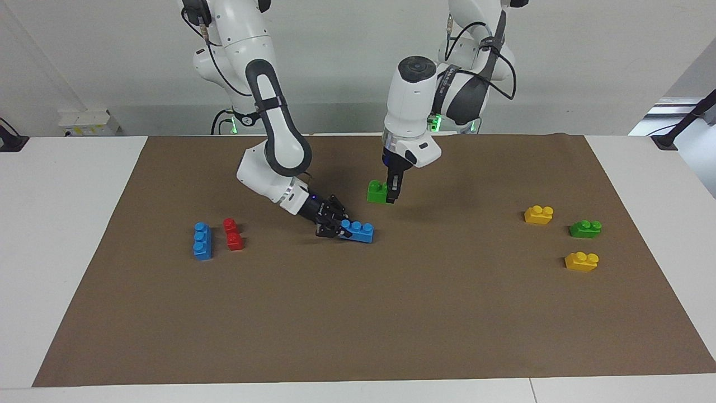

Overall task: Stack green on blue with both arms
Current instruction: 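Bring the green brick with the left gripper above the blue brick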

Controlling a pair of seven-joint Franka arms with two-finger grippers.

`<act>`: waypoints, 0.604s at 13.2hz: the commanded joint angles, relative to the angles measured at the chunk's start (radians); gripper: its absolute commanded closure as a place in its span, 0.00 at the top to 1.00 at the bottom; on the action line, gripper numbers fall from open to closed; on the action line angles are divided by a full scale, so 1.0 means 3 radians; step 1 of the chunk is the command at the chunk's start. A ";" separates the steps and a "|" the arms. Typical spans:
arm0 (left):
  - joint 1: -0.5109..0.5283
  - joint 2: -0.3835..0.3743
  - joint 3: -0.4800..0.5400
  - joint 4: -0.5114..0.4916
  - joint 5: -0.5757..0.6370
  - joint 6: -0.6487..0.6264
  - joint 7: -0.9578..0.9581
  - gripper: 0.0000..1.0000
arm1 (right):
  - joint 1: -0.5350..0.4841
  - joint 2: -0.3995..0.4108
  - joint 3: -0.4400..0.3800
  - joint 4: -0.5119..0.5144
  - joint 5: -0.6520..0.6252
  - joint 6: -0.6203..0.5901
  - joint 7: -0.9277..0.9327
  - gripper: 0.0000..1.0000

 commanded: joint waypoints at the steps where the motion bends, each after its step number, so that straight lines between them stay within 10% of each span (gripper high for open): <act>1: -0.0130 0.0067 0.0047 -0.0008 0.0083 0.0159 -0.0182 0.00 | -0.0022 -0.0008 0.0010 -0.0019 0.0102 0.0000 -0.0171 0.00; 8: -0.0186 0.0435 0.0047 0.0013 0.0323 0.0466 -0.0468 0.00 | -0.0048 0.0074 0.0010 -0.0029 0.0296 -0.0071 -0.0356 0.00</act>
